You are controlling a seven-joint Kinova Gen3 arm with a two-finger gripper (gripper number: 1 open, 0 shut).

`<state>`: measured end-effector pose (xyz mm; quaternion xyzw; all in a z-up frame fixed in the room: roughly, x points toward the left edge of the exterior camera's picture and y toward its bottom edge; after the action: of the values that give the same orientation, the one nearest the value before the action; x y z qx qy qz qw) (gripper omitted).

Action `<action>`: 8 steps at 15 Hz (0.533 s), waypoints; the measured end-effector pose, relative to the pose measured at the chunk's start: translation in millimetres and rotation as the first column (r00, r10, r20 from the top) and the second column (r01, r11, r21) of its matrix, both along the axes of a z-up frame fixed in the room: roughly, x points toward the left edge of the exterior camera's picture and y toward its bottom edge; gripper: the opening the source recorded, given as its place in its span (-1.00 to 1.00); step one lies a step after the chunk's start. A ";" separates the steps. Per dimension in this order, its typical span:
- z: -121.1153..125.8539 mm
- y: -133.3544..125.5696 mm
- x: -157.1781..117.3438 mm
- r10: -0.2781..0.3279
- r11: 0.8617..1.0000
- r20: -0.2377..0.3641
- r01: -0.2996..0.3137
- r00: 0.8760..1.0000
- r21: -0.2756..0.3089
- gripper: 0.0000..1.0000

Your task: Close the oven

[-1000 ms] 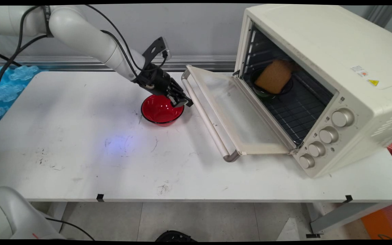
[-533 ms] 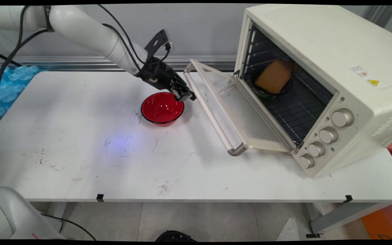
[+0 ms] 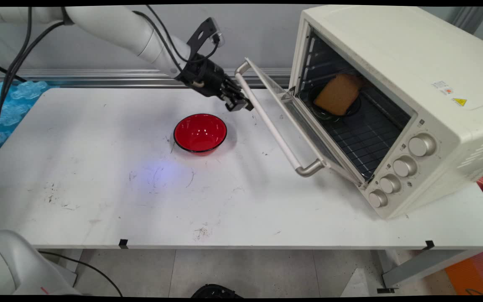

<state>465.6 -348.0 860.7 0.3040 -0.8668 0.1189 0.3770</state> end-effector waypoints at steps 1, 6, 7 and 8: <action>2.4 -3.3 -2.9 -0.003 1.000 -0.004 0.003 1.000 -0.006 -1.00; 12.3 -22.2 -15.9 -0.012 0.999 -0.024 0.011 1.000 -0.043 -1.00; 14.3 -26.3 -18.2 -0.014 0.999 -0.027 0.012 1.000 -0.051 -1.00; 16.2 -30.1 -20.3 -0.015 0.998 -0.030 0.013 0.999 -0.058 -1.00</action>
<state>445.3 -378.1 876.9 0.2887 -0.8592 0.1366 0.3998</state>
